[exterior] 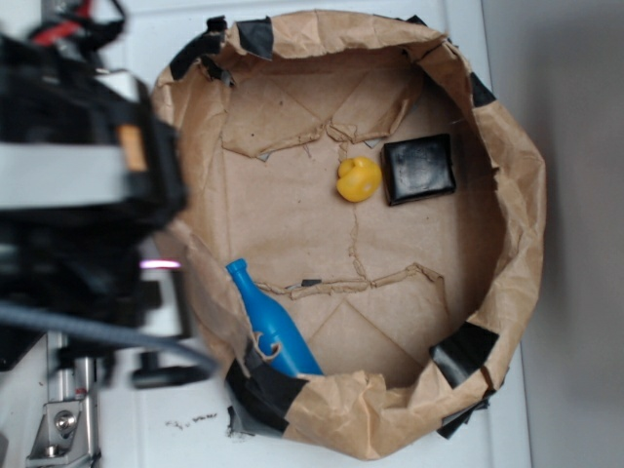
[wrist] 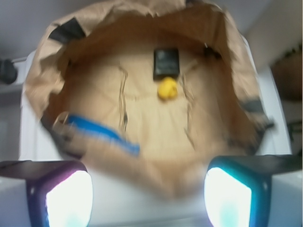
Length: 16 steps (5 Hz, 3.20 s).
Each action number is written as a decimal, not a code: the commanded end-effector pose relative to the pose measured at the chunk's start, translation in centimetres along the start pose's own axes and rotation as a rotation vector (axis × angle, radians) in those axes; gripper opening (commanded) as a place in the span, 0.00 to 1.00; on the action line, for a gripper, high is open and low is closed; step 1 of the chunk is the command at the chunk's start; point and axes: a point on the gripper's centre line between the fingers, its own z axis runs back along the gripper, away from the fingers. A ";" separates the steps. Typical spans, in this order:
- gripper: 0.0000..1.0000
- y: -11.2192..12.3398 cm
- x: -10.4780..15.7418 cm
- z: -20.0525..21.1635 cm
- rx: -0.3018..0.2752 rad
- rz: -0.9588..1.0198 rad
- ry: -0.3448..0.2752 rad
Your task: Grab the yellow duck.
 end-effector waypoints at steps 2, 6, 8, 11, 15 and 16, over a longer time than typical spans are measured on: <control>1.00 4.2 4.7 -9.2 -0.139 -0.013 0.031; 1.00 4.8 5.4 -12.1 -0.043 -0.043 0.091; 1.00 4.8 5.4 -12.1 -0.043 -0.043 0.091; 1.00 5.6 6.0 -13.4 0.025 -0.005 0.077; 1.00 5.6 6.7 -14.5 0.043 -0.016 0.088; 1.00 5.7 6.9 -15.0 0.061 -0.023 0.102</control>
